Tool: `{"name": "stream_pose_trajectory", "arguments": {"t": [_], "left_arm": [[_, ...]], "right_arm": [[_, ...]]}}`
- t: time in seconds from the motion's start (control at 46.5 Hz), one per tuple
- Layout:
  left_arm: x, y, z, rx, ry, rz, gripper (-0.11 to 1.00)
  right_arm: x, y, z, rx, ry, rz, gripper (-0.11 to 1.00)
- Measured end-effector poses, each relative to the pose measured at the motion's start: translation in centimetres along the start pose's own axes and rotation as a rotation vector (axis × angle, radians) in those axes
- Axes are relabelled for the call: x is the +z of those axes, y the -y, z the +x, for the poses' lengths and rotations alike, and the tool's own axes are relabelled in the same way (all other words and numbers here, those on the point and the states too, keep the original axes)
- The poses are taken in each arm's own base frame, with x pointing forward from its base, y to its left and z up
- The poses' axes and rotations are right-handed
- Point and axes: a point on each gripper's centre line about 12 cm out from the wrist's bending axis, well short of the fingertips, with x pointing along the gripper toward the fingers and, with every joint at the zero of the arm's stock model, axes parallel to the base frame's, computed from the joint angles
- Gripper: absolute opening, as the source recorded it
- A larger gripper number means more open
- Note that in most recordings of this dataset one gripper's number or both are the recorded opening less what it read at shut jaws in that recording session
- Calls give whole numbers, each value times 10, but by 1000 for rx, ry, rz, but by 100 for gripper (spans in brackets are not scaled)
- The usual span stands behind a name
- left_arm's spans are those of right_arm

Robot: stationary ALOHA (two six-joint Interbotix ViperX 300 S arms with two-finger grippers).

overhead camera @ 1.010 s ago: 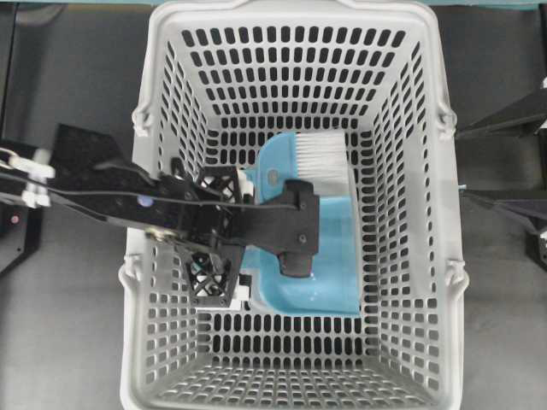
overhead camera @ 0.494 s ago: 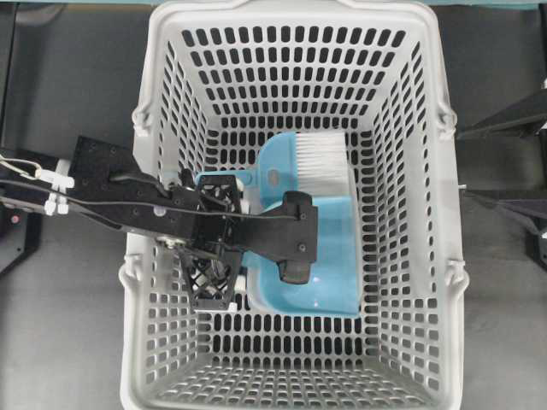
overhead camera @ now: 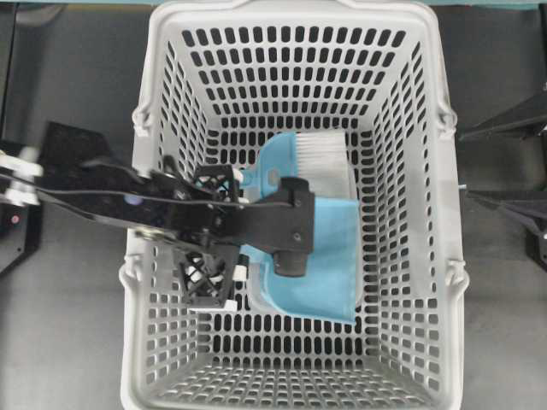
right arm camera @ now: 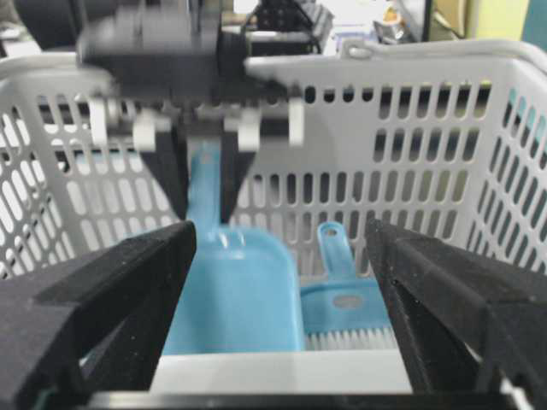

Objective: Pick up the dustpan from the shopping basket with the left arm.
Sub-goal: 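Lift the dustpan upward out of the basket with the left gripper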

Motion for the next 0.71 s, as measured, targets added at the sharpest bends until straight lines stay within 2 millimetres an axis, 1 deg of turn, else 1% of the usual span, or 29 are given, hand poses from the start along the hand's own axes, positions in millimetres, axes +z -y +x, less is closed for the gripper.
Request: {"name": "stream_pose_trajectory", "arguments": {"t": [0.086, 0.236, 0.365, 0.451, 0.58, 0.709], "left_arm": [[5, -5, -25, -6, 85, -14, 28], [12, -20, -68, -5, 243, -48, 28], [10, -25, -103, -11, 379, -51, 28], [4, -26, -114, -16, 441, -50, 28], [-4, -26, -119, -22, 503, -51, 28], [-6, -26, -128, -30, 578, -49, 28]], "right_arm": [[0, 0, -1, 0, 3, 0, 77], [2, 3, -5, -13, 20, 3, 77], [5, 4, -9, -24, 39, 2, 77], [6, 5, -11, -25, 48, 4, 77], [5, 5, -12, -25, 50, 4, 77], [4, 5, -12, -25, 47, 11, 77]]}}
